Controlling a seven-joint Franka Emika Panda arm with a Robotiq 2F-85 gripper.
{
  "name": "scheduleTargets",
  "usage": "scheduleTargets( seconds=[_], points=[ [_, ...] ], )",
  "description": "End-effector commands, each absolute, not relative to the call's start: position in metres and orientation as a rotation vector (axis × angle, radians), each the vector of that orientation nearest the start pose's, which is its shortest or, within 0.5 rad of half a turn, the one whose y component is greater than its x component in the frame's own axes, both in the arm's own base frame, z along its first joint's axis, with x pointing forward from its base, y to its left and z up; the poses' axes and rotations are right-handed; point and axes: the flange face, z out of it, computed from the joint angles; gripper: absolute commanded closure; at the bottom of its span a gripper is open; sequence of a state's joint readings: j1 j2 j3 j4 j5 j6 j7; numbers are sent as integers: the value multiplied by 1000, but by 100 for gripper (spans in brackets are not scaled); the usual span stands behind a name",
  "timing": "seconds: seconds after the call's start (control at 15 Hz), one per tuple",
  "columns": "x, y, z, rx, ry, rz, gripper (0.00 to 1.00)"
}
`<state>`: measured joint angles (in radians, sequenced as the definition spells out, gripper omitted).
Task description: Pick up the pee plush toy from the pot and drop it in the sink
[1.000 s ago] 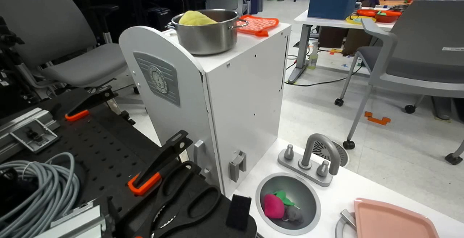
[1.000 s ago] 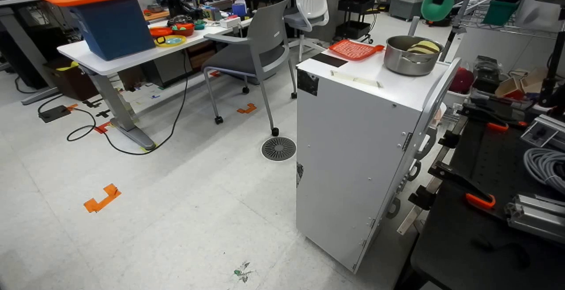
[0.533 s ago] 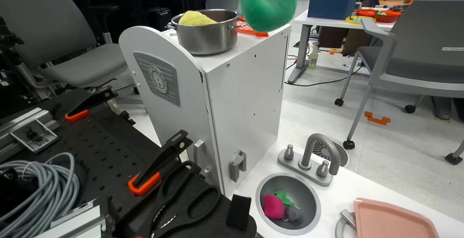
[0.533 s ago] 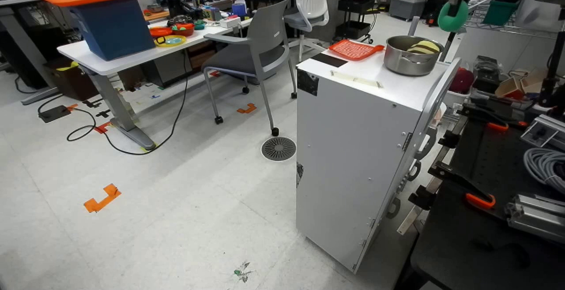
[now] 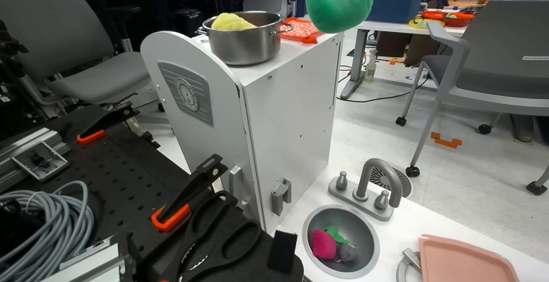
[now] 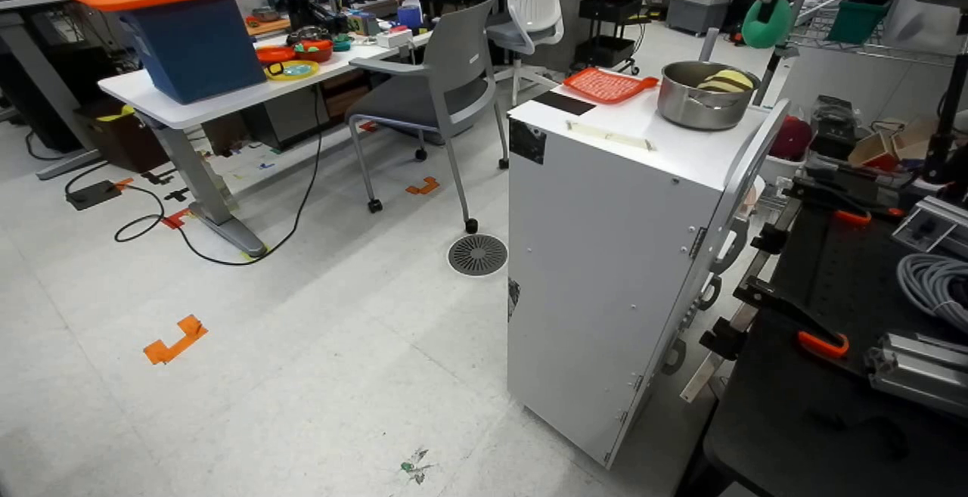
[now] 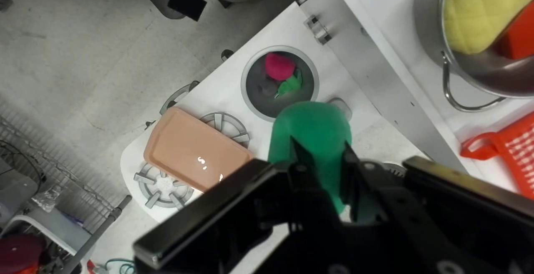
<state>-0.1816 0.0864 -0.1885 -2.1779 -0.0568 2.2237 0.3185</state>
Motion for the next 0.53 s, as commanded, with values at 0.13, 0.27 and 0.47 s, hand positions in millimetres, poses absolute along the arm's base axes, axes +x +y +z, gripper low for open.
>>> scheduleTargets(
  seconds=[0.13, 0.27, 0.47],
  points=[
    [515, -204, 375, -2985, 1080, -14, 96],
    [517, -205, 379, -2974, 1083, -28, 57],
    [519, -204, 384, -2964, 1085, -48, 34]
  ],
)
